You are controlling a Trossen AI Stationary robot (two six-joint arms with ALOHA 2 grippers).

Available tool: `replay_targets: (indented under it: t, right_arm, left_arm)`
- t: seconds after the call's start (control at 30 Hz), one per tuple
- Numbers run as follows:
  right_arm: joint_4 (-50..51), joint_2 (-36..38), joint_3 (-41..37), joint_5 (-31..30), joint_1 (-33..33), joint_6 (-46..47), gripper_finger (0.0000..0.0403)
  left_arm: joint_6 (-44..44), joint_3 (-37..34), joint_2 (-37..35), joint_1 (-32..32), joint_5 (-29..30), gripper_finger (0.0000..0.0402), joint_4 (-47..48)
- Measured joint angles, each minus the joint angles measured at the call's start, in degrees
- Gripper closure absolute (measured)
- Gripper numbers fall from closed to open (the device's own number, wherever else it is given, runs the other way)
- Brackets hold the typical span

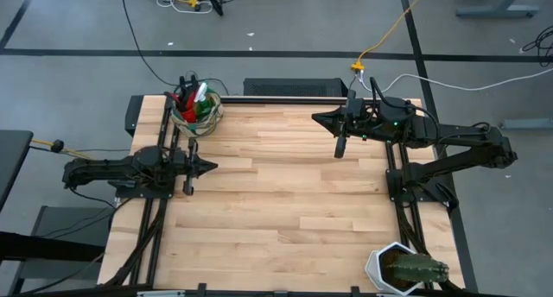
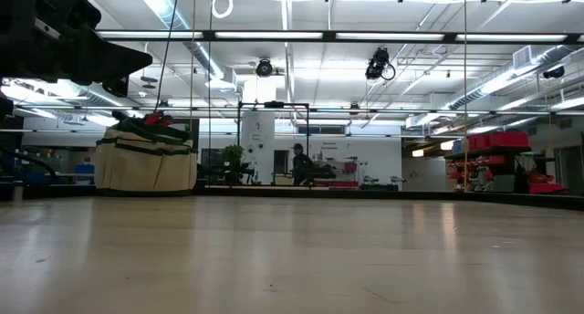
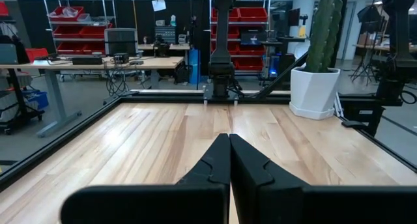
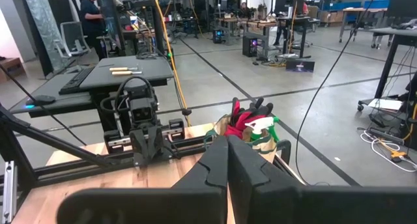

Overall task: Pick & Place Garden tools in Gardening bag
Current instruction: Return to Home Position

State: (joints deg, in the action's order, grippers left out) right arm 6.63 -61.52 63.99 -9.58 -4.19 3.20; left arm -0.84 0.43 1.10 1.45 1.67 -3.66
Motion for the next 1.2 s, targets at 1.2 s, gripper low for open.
replay_targets:
  t: [1.2]
  right_arm:
    - [-37.36,19.48,-35.51,12.68,3.49,-11.21,0.0399]
  left_arm:
    - [0.0,0.0,0.02,0.0,0.0,0.0399,0.0]
